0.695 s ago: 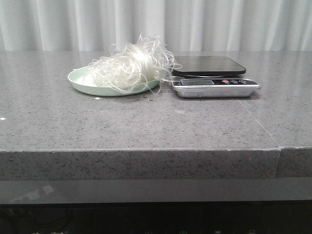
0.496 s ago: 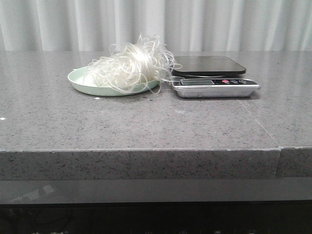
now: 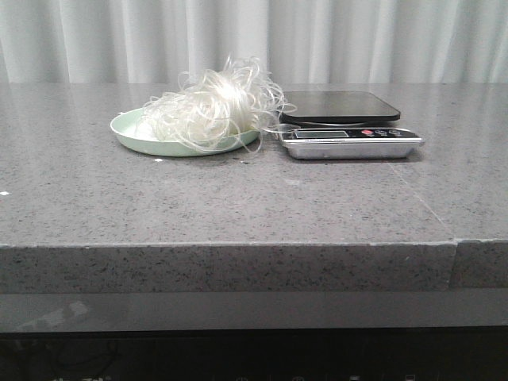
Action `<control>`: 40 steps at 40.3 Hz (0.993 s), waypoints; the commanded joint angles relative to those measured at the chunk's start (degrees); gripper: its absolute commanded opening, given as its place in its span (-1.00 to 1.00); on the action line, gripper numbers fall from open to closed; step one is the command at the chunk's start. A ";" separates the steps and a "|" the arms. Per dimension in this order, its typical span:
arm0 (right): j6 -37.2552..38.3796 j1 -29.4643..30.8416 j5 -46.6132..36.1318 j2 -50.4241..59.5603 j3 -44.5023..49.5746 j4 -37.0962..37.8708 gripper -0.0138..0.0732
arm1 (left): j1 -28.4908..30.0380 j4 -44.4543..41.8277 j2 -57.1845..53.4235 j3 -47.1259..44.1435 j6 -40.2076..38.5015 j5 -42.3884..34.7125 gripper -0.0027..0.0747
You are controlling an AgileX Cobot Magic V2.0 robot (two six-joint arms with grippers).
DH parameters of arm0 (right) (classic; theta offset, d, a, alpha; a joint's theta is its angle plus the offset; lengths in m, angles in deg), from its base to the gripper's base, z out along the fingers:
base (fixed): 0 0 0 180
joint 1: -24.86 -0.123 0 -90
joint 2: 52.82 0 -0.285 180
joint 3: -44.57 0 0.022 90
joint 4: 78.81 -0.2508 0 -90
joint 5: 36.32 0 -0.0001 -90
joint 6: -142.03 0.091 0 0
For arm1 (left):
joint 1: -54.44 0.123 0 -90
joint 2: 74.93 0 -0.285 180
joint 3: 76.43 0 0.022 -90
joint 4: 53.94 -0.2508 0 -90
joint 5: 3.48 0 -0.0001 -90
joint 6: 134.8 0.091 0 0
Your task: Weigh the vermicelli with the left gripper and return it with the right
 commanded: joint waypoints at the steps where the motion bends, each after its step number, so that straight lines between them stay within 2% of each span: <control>1: -0.23 0.19 -4.54 0.86 -0.14 0.69 -0.36 | -0.49 0.40 -1.34 -2.06 -0.45 -4.77 -0.53; 14: -0.18 0.19 -4.51 0.86 -1.88 0.48 -0.36 | -0.49 0.40 -1.34 -1.21 -0.45 -8.58 -0.53; 22: -0.18 0.19 2.75 0.86 -11.95 0.44 -0.36 | -0.49 0.40 -1.13 8.10 -0.45 -8.01 -0.53; 29: -0.18 0.19 12.99 -2.26 -22.54 0.44 -0.36 | -0.49 0.40 1.22 20.23 -0.45 -1.44 -0.53; 40: -0.18 0.19 24.48 -15.03 -37.28 0.44 -0.36 | -0.49 0.40 16.60 39.12 -0.45 12.46 -0.53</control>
